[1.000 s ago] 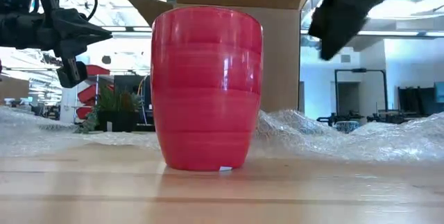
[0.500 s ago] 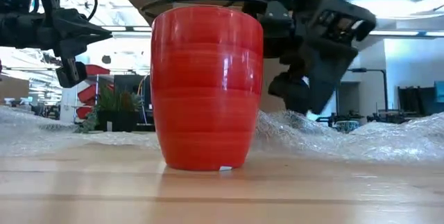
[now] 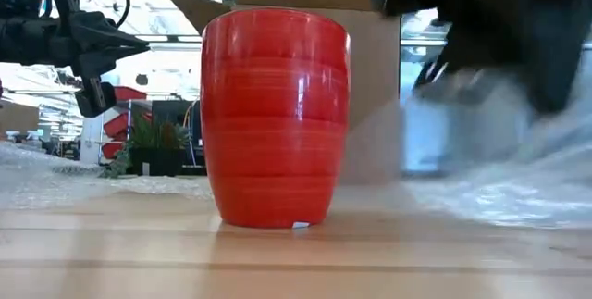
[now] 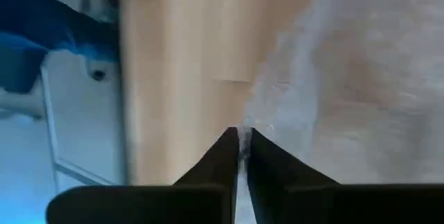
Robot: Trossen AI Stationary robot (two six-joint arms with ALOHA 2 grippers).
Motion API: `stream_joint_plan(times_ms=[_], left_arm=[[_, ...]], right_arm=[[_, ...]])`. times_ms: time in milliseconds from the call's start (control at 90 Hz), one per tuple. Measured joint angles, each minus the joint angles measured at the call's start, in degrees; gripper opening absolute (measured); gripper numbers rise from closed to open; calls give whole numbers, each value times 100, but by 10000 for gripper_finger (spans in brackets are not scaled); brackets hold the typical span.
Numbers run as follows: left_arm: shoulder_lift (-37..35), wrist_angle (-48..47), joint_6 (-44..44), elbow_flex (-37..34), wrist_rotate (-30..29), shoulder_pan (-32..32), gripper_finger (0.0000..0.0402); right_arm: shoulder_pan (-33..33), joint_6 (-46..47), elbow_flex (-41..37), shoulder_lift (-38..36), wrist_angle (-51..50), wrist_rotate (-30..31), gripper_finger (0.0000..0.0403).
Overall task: Wrap mug
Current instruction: Wrap the red mug with bubble wrap
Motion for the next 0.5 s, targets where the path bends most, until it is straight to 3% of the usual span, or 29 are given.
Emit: stream_joint_plan(times_ms=[278, 422, 500], left_arm=[[0, 2, 255, 0, -1, 1, 0], [0, 3, 313, 0, 0, 1, 0], [0, 3, 340, 0, 0, 1, 0]], right_arm=[[1031, 2595, -106, 80, 849, 1050, 19], [1014, 3130, -138, 457, 1566, 958, 70], [870, 3127, -136, 621, 1971, 594, 107]])
